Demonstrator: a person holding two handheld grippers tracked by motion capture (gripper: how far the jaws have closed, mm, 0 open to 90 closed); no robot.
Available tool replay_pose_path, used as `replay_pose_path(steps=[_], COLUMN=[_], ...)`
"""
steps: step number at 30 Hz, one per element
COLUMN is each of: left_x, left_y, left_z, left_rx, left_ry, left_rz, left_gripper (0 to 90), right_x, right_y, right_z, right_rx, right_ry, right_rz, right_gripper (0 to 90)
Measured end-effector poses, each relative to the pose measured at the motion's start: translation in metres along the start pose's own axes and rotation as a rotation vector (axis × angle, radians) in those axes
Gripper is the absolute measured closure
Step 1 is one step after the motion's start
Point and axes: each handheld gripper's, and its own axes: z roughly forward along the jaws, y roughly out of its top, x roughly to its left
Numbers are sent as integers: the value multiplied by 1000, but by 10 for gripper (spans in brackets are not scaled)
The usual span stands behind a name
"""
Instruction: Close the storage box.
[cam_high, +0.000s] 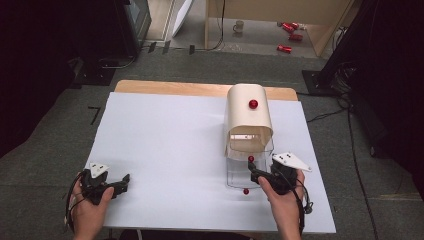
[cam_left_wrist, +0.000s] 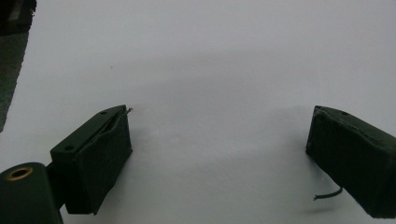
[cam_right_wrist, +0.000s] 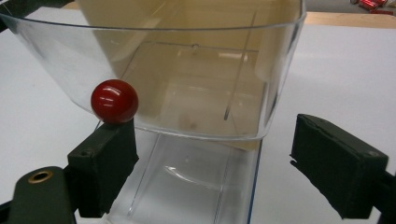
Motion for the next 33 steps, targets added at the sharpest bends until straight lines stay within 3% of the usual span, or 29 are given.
replay_pose_path(steps=[14,20,25,33], left_x=[0,0,0,0], left_y=[0,0,0,0], left_z=[0,0,0,0], left_rx=[0,1,0,0], left_ry=[0,0,-1,0], left_rz=[0,1,0,1], left_gripper=[65,65,65,65], right_x=[-8,-9,-8,-9], right_y=[18,21,18,-3], right_z=[25,32,32,15], right_rx=[-4,5,7,40], right_ry=[-54,-30,-44,-21], right_rz=[17,20,14,13], right_gripper=[129,79,83,32])
